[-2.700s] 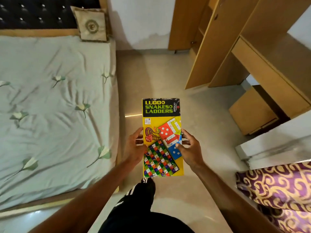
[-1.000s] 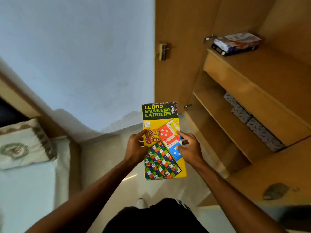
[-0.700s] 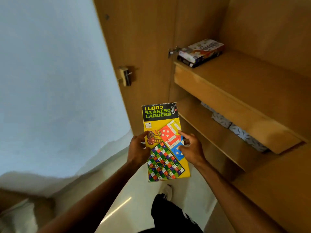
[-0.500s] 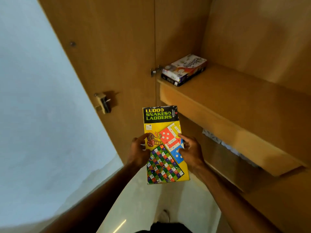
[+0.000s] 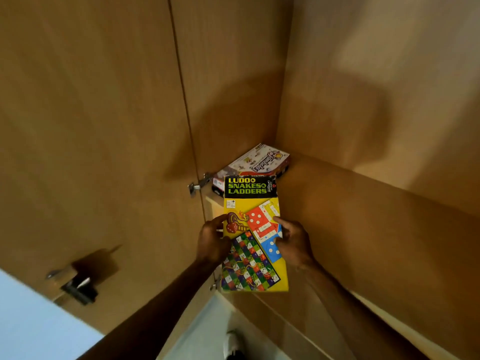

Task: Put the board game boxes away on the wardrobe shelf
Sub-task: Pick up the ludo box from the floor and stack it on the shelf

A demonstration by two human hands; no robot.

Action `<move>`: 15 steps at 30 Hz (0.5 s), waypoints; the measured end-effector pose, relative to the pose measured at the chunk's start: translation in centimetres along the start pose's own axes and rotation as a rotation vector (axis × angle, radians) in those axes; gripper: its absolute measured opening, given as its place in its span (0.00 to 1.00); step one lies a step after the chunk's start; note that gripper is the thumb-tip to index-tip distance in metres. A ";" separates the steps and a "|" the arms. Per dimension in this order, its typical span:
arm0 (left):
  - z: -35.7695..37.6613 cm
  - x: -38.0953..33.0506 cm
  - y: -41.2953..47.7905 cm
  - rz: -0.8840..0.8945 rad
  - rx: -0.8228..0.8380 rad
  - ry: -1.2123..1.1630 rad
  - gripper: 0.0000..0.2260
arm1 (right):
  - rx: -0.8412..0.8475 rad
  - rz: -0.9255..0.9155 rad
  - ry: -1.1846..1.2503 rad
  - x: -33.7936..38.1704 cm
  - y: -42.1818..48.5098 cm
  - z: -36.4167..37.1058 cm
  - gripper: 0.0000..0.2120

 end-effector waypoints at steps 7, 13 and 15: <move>2.5 -1.3 14.3 -0.014 0.035 0.045 0.12 | 0.004 0.030 -0.023 2.0 13.3 -1.1 0.23; 4.2 -4.7 21.4 -0.205 0.367 -0.364 0.15 | -0.030 0.035 -0.017 4.1 21.6 -2.1 0.17; 3.7 -4.9 22.6 -0.204 0.539 -0.172 0.32 | -0.021 0.042 -0.009 4.3 22.9 -2.1 0.16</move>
Point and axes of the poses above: each hand's wrist, its own y-axis towards the middle knuckle, its own z-axis out of the palm, x = y × z, the point moved 1 cm from there along y, towards the middle knuckle, and after that the axes turned 10 degrees about -y, right-handed, at the moved point
